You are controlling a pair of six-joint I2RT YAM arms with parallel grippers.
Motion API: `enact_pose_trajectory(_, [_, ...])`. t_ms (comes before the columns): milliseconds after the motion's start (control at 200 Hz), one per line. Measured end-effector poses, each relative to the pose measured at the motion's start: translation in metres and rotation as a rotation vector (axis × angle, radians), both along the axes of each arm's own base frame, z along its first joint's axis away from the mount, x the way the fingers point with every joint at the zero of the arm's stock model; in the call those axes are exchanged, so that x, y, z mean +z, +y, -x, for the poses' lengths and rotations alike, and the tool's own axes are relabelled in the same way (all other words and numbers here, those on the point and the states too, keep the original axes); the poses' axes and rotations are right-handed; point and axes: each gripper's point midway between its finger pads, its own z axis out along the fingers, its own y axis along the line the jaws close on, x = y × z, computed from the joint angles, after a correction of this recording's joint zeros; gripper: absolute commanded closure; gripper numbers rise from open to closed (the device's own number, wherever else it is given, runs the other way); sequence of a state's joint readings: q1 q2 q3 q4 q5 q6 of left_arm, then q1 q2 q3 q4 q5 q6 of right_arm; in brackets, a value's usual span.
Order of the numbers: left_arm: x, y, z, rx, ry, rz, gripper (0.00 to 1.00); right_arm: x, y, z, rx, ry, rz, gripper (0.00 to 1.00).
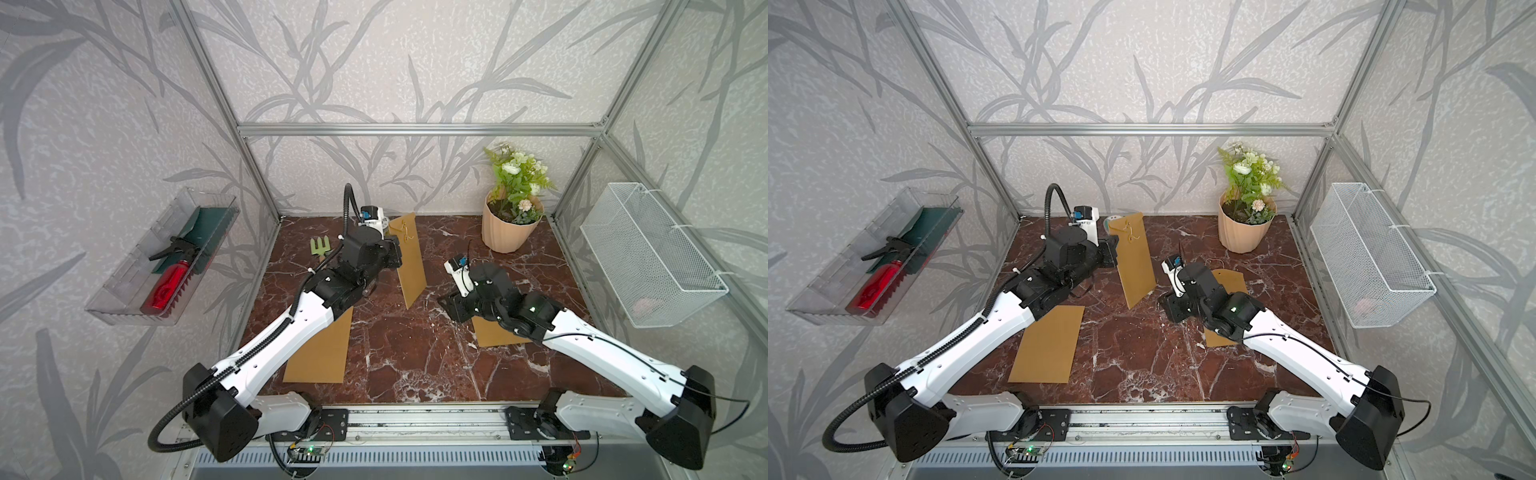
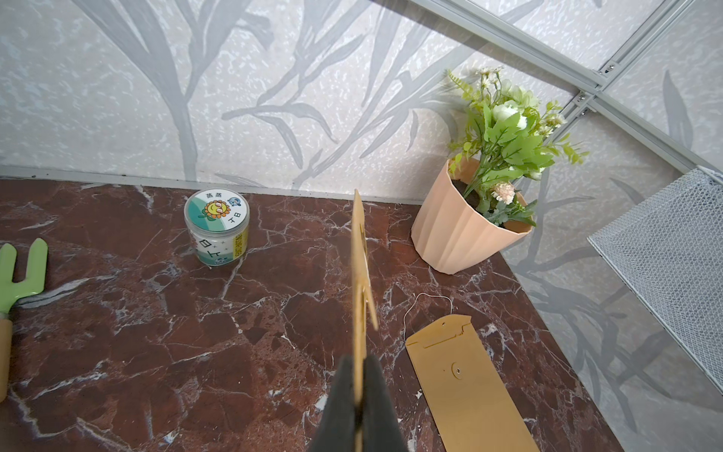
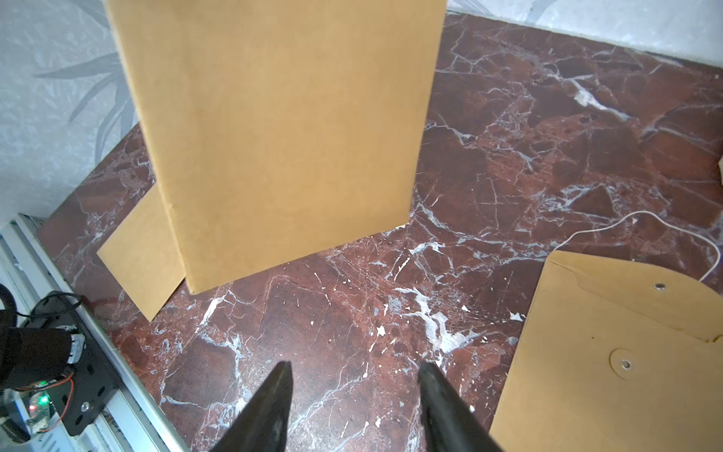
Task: Open the file bag
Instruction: Pick up the file bag from the center of the board.
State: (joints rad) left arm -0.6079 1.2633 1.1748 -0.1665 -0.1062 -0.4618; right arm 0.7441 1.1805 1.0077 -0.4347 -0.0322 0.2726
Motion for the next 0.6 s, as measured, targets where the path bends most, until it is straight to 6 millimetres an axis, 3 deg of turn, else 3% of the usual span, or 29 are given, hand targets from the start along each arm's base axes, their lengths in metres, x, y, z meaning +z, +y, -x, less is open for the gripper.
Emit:
enact_pose_trajectory(280, [0.001,-0.006,0.013,-0.110,-0.060,0.054,1.00,0.012,-0.025,-0.028,-0.024,0.054,-0.151,0.46])
enact_pose_trajectory(600, [-0.012,-0.026,0.026,-0.275,-0.097,0.114,1.00,0.003,-0.032,-0.046,-0.004,0.121,-0.231,0.46])
